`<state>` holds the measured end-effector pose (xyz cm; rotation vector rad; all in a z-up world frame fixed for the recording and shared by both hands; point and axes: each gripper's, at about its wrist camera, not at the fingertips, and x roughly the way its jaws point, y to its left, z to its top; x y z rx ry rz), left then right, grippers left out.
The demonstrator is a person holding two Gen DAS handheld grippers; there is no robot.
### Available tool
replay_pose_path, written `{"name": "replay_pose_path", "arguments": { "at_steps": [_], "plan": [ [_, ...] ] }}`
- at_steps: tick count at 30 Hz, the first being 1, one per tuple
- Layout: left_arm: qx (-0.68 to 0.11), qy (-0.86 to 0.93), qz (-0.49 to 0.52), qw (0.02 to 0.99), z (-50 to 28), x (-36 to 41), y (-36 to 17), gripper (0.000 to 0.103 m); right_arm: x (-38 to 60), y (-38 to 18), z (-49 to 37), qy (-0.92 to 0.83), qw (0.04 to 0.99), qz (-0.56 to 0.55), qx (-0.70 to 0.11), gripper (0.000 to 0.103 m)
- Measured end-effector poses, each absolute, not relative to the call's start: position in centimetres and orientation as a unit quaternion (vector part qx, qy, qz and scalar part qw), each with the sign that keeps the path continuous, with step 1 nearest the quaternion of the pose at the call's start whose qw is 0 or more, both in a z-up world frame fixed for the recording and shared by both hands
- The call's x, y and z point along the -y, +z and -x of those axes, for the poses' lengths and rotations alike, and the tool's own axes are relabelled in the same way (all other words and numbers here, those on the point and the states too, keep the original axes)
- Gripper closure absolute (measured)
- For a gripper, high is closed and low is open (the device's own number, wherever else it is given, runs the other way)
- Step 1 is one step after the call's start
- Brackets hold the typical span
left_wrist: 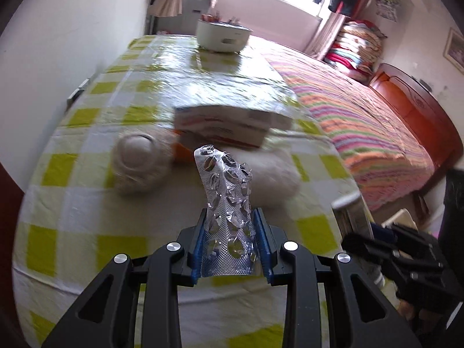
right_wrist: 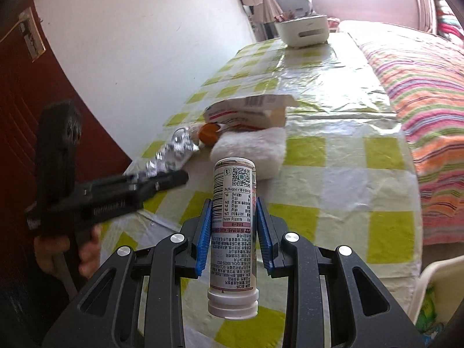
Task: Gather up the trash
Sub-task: 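Carry the white tube and silver blister pack over the cream bin with both tools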
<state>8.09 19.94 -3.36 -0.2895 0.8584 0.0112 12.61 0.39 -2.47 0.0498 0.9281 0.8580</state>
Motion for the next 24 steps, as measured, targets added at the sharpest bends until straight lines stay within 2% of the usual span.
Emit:
{"name": "replay_pose_path", "arguments": {
  "at_steps": [16,24],
  "plan": [
    [-0.435,-0.042,0.131,0.890,-7.1,-12.3,-4.0,0.073,8.5,0.4,-14.1,0.297,0.875,-0.095,-0.370,0.075],
    [-0.435,-0.073,0.117,0.890,-7.4,-8.1,-3.2,0.073,13.7,-0.1,-13.4,0.234,0.896,-0.132,-0.353,0.075]
  ]
}}
